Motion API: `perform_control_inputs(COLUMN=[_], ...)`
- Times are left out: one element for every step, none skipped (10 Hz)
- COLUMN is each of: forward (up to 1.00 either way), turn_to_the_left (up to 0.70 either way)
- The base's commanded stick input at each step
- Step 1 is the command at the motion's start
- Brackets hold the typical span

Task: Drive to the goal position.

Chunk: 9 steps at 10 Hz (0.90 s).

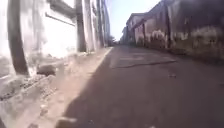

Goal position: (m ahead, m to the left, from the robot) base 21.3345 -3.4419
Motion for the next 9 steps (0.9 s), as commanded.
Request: perform_control_inputs(forward=[0.0,0.0,0.0,0.0,0.07,0.21,0.36,0.5,0.64], turn_to_the_left=[0.0,0.0,0.0,0.0,0.0,0.0,0.0,0.0,0.0])
